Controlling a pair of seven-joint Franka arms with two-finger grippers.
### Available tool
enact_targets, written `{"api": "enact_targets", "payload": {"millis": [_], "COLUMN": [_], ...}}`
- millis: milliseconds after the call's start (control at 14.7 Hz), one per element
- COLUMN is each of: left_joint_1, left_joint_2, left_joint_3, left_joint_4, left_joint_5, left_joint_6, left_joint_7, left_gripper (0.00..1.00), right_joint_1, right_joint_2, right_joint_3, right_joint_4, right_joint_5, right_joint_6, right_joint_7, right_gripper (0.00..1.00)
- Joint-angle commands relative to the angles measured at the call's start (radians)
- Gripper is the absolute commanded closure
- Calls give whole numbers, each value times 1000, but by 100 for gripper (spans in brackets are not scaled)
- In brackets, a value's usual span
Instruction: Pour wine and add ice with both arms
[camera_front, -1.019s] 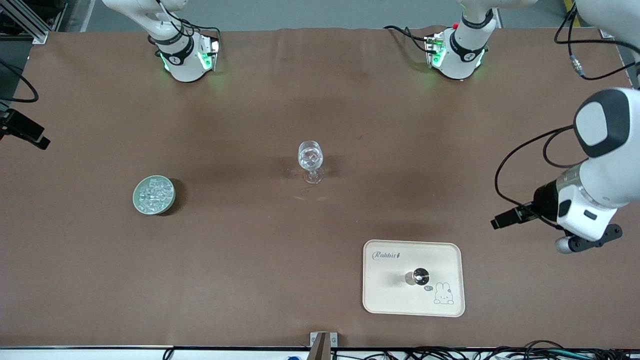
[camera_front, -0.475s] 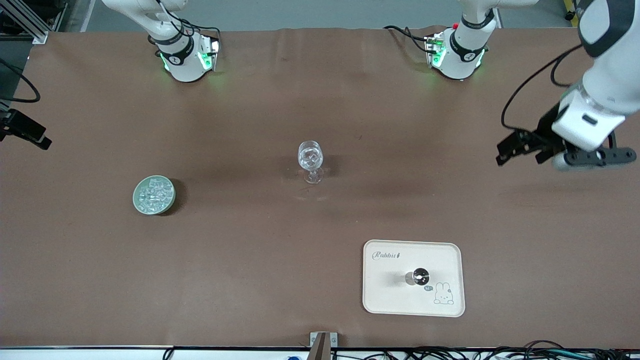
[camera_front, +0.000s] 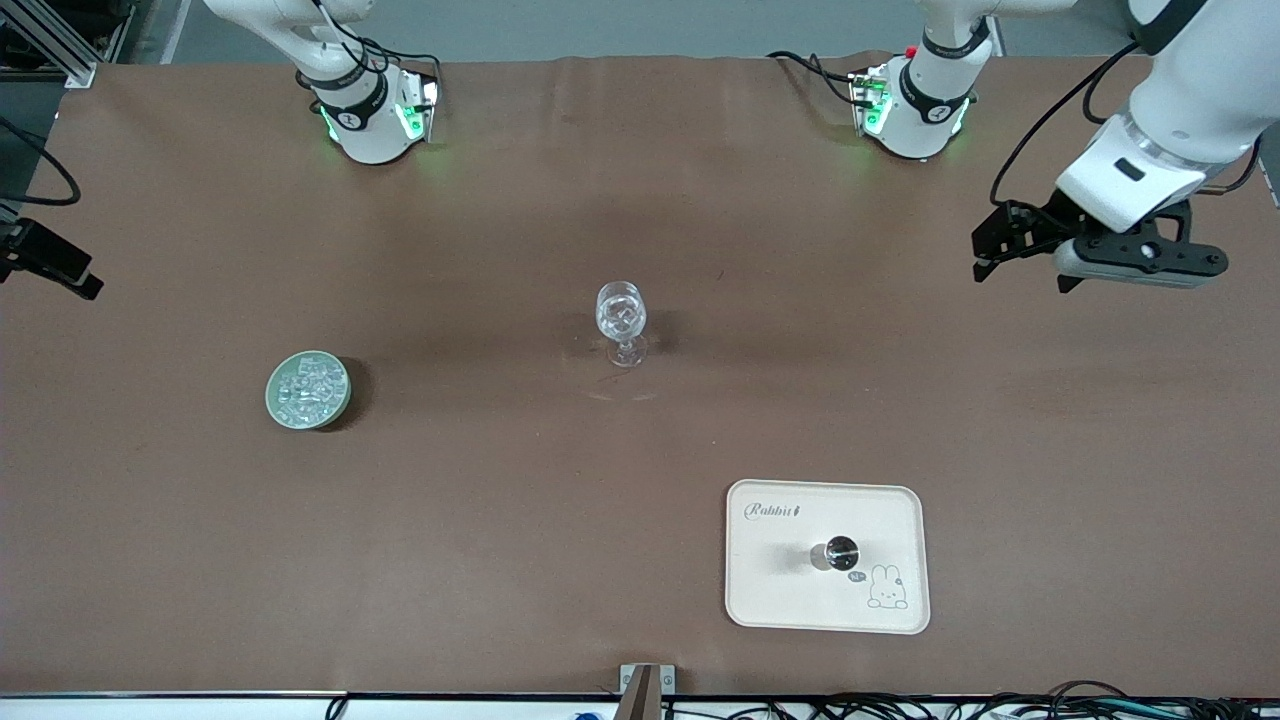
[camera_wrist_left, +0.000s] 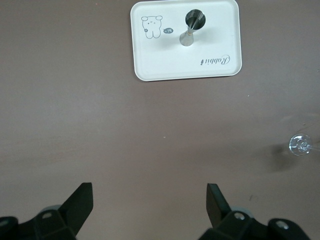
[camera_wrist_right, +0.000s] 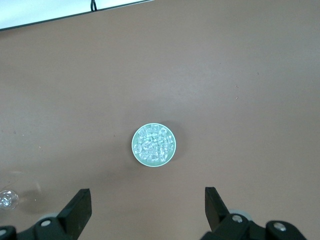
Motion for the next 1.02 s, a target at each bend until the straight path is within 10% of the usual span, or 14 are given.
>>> {"api": "enact_targets", "payload": {"millis": [0,951], "left_joint_1": [17,-21], "left_joint_2": [61,122], "left_joint_3": [-6,17], "left_joint_4": [70,248], "left_joint_5": [16,56], "left_joint_6": [-26,-204], "left_joint_7": [1,-146], "left_gripper": [0,1], "right_joint_1": [-2,-2], "right_joint_2": [-22,-22], "right_joint_3": [0,0], "right_joint_4": [-24,-24], "right_joint_5": [9,11], "right_joint_6": [10,12], "right_joint_7": [-2,-4], "right_gripper": [0,0]}}
